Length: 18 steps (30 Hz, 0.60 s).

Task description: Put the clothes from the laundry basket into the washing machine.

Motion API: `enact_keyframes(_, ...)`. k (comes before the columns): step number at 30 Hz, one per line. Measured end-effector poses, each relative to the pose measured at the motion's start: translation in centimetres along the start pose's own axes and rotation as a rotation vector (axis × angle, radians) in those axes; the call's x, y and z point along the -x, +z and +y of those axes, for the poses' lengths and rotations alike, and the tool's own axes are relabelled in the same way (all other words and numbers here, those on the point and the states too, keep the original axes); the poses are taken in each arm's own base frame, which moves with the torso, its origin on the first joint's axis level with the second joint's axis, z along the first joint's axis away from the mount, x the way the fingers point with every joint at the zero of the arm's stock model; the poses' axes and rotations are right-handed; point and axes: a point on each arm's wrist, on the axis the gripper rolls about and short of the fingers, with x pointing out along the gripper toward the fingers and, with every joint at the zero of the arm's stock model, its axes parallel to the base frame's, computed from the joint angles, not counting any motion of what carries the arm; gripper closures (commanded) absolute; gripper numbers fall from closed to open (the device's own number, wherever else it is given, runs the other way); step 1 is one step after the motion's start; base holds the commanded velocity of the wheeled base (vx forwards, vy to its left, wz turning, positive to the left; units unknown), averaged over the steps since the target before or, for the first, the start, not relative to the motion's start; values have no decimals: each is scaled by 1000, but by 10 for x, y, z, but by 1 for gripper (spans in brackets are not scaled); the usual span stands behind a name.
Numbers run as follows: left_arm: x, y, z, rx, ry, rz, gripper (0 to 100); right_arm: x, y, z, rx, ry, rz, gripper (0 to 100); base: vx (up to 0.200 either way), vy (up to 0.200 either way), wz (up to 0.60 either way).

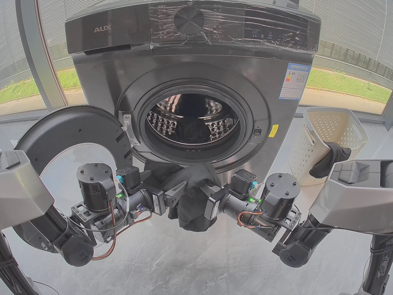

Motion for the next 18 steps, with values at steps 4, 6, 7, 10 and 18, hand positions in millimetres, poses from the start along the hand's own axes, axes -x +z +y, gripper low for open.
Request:
enact_keyframes(4, 6, -11, -2, -9, -19, 50, 0, -3, 9, -9, 4, -25, -35, 100, 0, 0, 0)
enact_keyframes(6, 8, -16, -4, -15, -37, 70, 0, -4, 13, -12, 6, -34, -49, 100, 0, 0, 0)
enact_keyframes(7, 8, -18, -5, -18, -46, 73, 0, -5, 14, -13, 6, -37, -52, 100, 0, 0, 0)
enact_keyframes(10, 7, -20, -10, -24, -79, 56, 0, -6, 16, -15, 7, -40, -62, 100, 0, 0, 0)
enact_keyframes(18, -10, -35, -19, -52, -132, -11, 0, -7, 19, -12, 7, -33, -71, 100, 0, 0, 0)
